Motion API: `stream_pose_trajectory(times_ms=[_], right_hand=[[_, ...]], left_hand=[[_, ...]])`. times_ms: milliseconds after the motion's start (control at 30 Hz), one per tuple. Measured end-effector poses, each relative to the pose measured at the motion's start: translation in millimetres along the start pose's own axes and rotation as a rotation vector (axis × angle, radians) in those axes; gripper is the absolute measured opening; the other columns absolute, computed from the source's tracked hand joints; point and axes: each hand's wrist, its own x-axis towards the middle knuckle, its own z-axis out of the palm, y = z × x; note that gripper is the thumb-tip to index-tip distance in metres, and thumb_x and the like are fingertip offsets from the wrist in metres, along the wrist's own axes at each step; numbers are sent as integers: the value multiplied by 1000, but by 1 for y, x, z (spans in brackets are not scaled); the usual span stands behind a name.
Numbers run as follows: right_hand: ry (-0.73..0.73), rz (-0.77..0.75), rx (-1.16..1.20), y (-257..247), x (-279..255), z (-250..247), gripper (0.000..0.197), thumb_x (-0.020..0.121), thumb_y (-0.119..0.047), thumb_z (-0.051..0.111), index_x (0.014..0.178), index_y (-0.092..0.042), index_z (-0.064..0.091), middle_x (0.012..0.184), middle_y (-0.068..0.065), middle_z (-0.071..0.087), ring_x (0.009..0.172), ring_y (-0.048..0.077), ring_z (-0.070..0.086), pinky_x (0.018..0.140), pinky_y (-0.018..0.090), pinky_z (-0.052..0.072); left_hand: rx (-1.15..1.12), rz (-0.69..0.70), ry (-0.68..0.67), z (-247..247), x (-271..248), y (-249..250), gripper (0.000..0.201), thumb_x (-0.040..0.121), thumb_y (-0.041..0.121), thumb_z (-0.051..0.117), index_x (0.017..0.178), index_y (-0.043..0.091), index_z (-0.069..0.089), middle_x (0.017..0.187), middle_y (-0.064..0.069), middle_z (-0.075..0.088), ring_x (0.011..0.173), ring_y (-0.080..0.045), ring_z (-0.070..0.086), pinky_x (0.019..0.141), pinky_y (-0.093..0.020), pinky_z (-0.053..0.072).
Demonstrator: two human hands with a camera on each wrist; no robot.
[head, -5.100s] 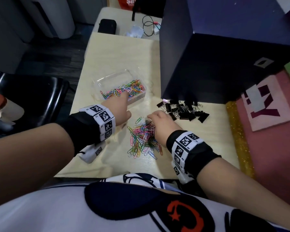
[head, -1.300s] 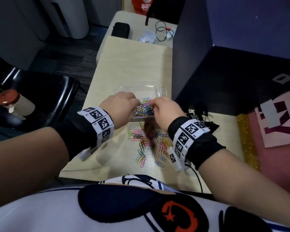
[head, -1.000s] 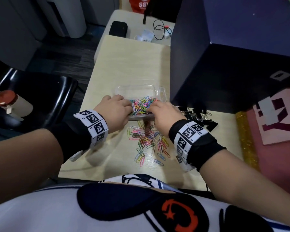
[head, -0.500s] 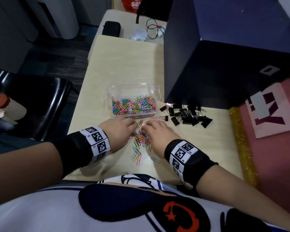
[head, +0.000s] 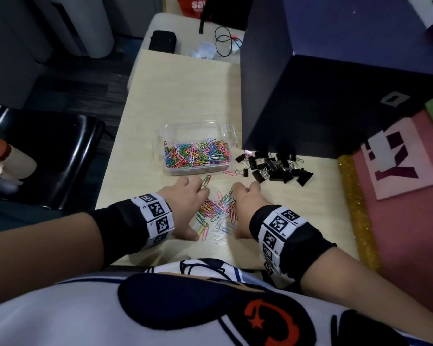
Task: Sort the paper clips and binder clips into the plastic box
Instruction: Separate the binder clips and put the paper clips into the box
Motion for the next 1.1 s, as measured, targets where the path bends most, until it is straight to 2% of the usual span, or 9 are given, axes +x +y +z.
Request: stream_pose_trajectory(times_ms=[200,367,533,667,733,833,933,1033,1100], right_hand=[[67,-173,215,-5,9,2,54,78,-19,71,126,-23,46,123,7,34,98,30,59,90,32,48],[137,-194,228,-7,17,8,32,85,-11,57,117,-17,56,117,12,43,96,35,58,88,38,49],[194,-166,273,-4,22,8,23,86,-14,61,108,-17,62,114,10,50,98,31,59,86,30,46],[239,-154,313,-2,26,-6,11,83,-16,66,94,-19,66,111,1,59,96,22,60,86,24,43],[274,-154,346,-4,28,-19,6,81,-18,67,86,-20,66,99,-2,63,84,17,59,81,26,48],[345,-179,456,-11,30,-39,11,79,-17,70,79,-25,62,82,-6,58,75,14,53,69,23,41],[478,-209,615,-20,31,-56,9,82,-18,67,88,-24,66,84,-5,61,77,14,56,74,23,44],[510,-216,698,-25,30,-64,23,89,-20,59,111,-23,65,109,-1,66,96,15,63,93,28,47],[510,-186,603,-23,29,-64,26,92,-19,53,116,-22,62,119,2,60,103,18,61,97,30,46]], left_hand=[[-148,-42,-7,-8,13,6,61,76,43,71,122,13,44,118,-10,42,104,-31,54,90,-42,48],[-130,-59,-12,-16,18,5,35,90,28,57,119,9,48,116,-12,51,107,-31,56,83,-36,45],[-132,-53,8,-16,17,-1,29,91,30,55,115,13,53,114,-10,57,107,-30,56,85,-37,46],[-156,-51,77,-21,15,-7,31,90,31,56,117,15,55,117,-8,59,110,-28,55,87,-34,44],[-180,-46,139,-27,13,-11,32,90,31,58,118,16,56,118,-7,59,111,-27,55,88,-33,43],[-227,-59,225,-42,10,-20,31,89,31,59,116,15,58,114,-6,61,108,-26,56,86,-33,43],[-290,-88,340,-61,9,-33,31,86,33,64,110,13,61,104,-10,64,99,-30,59,84,-35,47],[-332,-136,434,-71,12,-45,34,86,32,64,114,15,61,105,-9,63,100,-29,60,89,-37,46],[-348,-161,476,-72,13,-49,37,87,35,62,119,16,59,112,-7,61,102,-26,60,92,-37,47]])
